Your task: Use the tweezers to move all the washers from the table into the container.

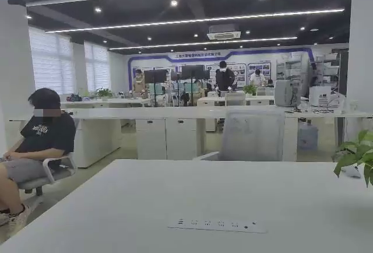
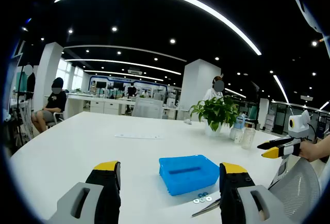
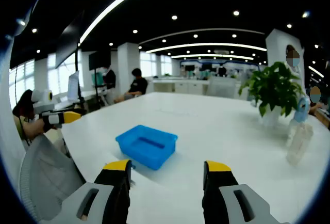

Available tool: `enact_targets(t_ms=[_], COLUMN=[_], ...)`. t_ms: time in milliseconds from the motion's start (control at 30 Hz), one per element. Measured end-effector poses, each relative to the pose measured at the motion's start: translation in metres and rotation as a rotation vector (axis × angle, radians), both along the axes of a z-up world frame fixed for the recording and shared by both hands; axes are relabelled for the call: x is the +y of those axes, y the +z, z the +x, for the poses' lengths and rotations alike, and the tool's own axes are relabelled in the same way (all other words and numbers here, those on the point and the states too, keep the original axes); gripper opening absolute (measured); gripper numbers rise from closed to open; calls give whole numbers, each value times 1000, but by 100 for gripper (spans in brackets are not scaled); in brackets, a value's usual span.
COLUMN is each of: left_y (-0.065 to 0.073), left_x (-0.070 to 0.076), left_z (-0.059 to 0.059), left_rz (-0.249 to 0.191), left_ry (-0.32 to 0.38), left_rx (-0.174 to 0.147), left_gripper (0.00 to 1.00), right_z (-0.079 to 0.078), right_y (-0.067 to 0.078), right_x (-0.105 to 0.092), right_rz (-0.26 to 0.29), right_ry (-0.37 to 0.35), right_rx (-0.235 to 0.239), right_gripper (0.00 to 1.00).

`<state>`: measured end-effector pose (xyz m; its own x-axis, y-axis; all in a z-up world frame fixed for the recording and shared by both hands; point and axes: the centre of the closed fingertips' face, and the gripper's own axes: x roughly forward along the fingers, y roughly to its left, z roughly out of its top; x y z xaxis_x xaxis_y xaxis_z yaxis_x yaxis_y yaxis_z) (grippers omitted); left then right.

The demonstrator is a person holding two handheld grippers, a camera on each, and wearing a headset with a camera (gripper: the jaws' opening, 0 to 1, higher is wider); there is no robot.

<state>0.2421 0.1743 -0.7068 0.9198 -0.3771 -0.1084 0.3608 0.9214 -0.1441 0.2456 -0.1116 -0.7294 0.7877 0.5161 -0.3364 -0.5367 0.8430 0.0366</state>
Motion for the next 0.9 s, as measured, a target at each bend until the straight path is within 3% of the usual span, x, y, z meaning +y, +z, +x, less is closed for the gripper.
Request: enact_targets(t_ms=[900], left_y=[0], left_x=[0], left_z=[1], left_rz=[-3], left_ry=[3], left_rx=[-3], left_gripper=[78], right_z=[2], right_y=[1], right_x=[-3], right_rz=[-3], right_ry=[-14], right_rx=[-4], right_gripper=[53])
